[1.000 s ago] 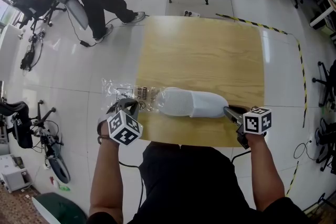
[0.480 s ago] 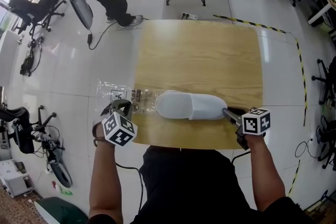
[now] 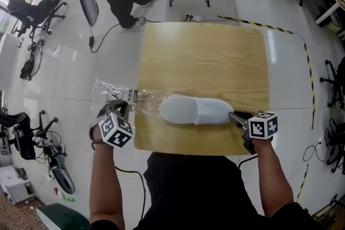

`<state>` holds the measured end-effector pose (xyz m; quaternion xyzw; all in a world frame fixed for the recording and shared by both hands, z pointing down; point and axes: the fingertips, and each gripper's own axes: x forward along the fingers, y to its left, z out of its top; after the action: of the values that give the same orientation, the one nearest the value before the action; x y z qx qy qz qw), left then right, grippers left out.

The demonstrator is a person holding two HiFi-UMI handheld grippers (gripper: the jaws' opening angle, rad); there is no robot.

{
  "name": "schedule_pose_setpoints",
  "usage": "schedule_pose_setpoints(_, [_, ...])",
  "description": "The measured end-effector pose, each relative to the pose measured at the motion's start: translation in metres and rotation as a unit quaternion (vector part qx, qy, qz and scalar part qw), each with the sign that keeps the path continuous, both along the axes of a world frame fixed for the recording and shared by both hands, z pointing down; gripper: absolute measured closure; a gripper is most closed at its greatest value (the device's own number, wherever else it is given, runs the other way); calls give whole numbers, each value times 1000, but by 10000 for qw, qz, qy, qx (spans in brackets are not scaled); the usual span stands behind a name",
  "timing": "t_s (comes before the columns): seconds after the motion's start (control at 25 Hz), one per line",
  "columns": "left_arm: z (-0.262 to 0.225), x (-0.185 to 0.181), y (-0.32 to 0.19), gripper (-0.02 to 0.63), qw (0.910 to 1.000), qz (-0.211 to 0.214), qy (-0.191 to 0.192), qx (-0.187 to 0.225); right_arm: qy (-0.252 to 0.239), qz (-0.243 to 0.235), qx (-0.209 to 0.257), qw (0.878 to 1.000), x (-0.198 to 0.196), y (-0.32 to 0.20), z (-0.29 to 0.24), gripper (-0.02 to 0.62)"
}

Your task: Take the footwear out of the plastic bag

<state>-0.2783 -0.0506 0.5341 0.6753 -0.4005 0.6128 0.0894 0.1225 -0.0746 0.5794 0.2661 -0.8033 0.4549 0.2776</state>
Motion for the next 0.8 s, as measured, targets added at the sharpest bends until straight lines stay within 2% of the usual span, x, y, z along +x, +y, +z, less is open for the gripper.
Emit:
schedule_pose_setpoints(0.6, [-15,-29,-28,598,9984,-167,-447,305,147,72,-22,9999,20,-7,2,543])
schedule_pose_setpoints(0.8, [-30,-32,-45,598,9977,-254,-308,539,173,130,-43,9998,23,-6,3,542])
